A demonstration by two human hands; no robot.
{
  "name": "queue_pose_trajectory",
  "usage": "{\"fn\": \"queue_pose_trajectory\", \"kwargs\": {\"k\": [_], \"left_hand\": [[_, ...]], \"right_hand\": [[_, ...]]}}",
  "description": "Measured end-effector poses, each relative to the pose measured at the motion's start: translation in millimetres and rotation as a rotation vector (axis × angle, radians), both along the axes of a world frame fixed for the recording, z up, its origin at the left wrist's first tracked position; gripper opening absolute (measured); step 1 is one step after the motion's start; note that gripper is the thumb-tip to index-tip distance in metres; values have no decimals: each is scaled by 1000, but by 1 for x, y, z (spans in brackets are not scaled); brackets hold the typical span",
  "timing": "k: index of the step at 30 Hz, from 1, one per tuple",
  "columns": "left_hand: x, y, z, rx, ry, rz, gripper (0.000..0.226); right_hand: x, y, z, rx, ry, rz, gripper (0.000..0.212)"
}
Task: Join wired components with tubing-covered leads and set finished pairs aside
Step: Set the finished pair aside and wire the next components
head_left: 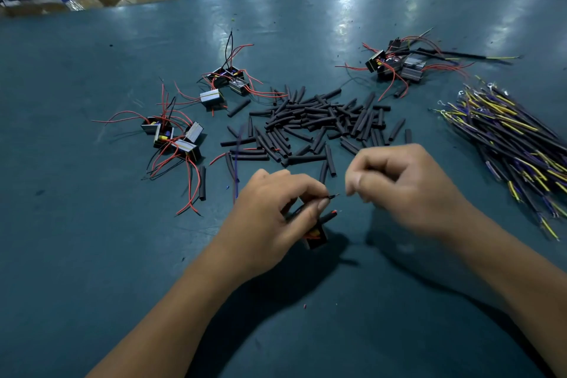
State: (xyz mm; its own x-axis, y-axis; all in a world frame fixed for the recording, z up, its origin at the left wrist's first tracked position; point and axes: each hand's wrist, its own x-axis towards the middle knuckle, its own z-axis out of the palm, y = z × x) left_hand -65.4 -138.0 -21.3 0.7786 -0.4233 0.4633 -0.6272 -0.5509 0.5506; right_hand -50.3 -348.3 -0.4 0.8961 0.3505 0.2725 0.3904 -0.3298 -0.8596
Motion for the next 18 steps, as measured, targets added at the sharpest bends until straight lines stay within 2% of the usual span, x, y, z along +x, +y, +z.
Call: {"fn": "queue_pose_trajectory", "kwargs": {"k": [1,3,6,11,18], "left_hand": [[1,-1,-1,73,-89,23,4],[2,-2,-3,136,-190,31,6],[3,-2,-5,196,-290,37,15],[3,-2,-3,234,-336,44,19],[3,-2,-2,239,-336,34,16]], "right_hand": [[1,0,1,88,229,-33,25],[4,-1,-1,119,573,-48,29],[3,1,-3,221,874,1,27],[3,5,-5,302,1003,70,32],[3,3,-5,350,1032,109,36]]}}
